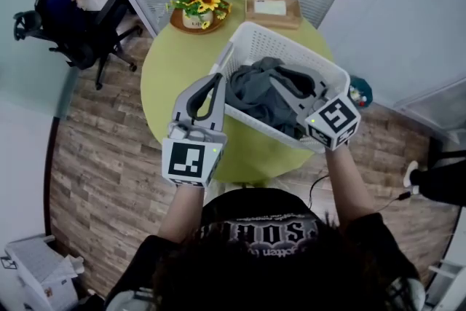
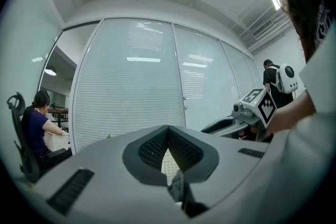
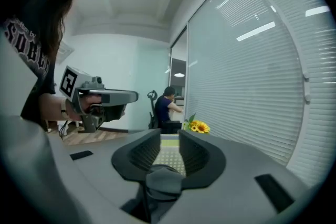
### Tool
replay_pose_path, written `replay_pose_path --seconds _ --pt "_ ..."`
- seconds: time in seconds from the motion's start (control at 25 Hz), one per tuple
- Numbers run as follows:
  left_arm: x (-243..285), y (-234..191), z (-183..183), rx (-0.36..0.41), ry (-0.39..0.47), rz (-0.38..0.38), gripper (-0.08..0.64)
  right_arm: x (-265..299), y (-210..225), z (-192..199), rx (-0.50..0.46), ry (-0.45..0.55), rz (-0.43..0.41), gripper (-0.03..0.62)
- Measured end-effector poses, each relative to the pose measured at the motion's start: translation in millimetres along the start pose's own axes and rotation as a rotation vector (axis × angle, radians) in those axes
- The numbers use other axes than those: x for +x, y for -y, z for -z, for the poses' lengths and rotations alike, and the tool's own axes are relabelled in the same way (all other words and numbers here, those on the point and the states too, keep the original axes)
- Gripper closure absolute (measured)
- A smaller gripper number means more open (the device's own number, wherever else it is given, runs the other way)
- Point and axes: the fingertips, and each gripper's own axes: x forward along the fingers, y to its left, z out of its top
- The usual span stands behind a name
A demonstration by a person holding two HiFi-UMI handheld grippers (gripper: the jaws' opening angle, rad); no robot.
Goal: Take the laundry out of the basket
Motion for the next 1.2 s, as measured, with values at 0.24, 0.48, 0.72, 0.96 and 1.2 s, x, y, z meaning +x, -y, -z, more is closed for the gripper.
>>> replay_pose_path --seconds 0.24,0.48,0.72,0.96,1.2 --pt "5 -9 1 0.000 -0.007 -0.034 0.561 21 -12 35 -0.076 -0.166 -0.187 0.288" --pt "6 -13 2 0.002 -0.009 -0.060 0.561 38 -18 75 -0.155 -0.309 -0.332 0.205" --pt "6 -18 6 0.000 -0.024 -0.086 0.561 57 -13 123 -0.249 -0.456 -0.400 0.178" --pt "6 -26 12 -0.001 -0.041 -0.119 0.561 84 -11 163 -0.260 -0.556 -0.456 0.158" --pt "5 -36 21 -0.002 -0.067 -0.153 0.561 104 -8 186 -0.254 -0.611 -0.513 0.138"
